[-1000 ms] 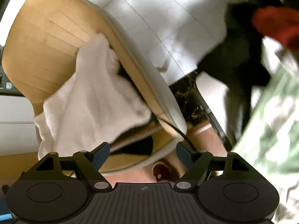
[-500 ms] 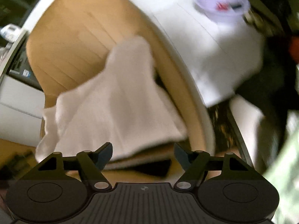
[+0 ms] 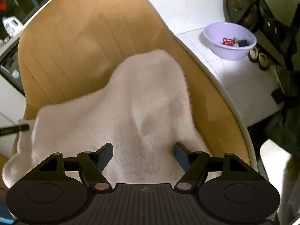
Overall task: Fold clothes
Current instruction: 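Press and smooth the sweater on the chair stack with both grippers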
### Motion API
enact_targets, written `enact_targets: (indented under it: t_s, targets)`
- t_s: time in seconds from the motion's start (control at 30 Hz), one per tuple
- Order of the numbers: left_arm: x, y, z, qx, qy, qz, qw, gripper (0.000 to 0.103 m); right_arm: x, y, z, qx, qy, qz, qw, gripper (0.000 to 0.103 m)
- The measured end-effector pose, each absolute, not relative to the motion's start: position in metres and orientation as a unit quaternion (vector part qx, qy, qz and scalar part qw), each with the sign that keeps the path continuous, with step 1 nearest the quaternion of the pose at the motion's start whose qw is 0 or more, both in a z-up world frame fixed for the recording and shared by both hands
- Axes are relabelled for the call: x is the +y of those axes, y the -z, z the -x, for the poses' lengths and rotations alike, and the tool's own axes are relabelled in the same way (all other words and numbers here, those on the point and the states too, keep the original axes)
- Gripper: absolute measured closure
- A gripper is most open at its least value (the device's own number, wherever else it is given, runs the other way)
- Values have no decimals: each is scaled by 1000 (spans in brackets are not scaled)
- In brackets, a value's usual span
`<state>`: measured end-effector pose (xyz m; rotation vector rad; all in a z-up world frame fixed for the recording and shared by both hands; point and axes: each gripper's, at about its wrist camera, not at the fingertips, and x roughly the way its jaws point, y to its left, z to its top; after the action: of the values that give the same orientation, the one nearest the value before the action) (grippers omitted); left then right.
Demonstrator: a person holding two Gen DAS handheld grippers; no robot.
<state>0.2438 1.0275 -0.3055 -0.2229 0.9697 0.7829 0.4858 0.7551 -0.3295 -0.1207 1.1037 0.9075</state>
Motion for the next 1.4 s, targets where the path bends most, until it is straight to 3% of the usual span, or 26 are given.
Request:
enact_targets:
  t_s: [0.23, 0.4, 0.47, 0.5, 0.53, 0.77, 0.9, 1.0, 1.17, 1.4]
  targets:
    - [1064, 277, -238, 365, -436, 102, 816, 95, 772, 314, -488, 455, -410, 76, 787, 35]
    - [1067, 322, -262, 424, -439, 39, 791, 91, 807, 321, -491, 435, -424, 123, 785, 33]
    - [1054, 328, -269, 437, -414, 12, 799, 75, 827, 333, -492, 428, -429, 166, 778, 29]
    - [1053, 326, -269, 441, -398, 22, 804, 52, 837, 341, -495, 432, -425, 189, 773, 29]
    - [1052, 323, -268, 444, -382, 33, 810, 42, 843, 345, -500, 438, -419, 194, 772, 29]
    - [1041, 269, -230, 392, -360, 136, 836, 42, 862, 321, -514, 410, -429, 174, 786, 35]
    - [1002, 268, -223, 401, -303, 161, 850, 36, 878, 326, -513, 412, -467, 185, 760, 25]
    - [994, 297, -222, 442, -292, 170, 831, 36, 897, 354, -532, 450, -442, 211, 747, 31]
    - [1001, 349, -219, 491, -291, 183, 800, 33, 924, 379, -562, 483, -436, 204, 732, 30]
    - [998, 334, -223, 480, -327, 184, 793, 30, 918, 358, -551, 462, -428, 181, 755, 25]
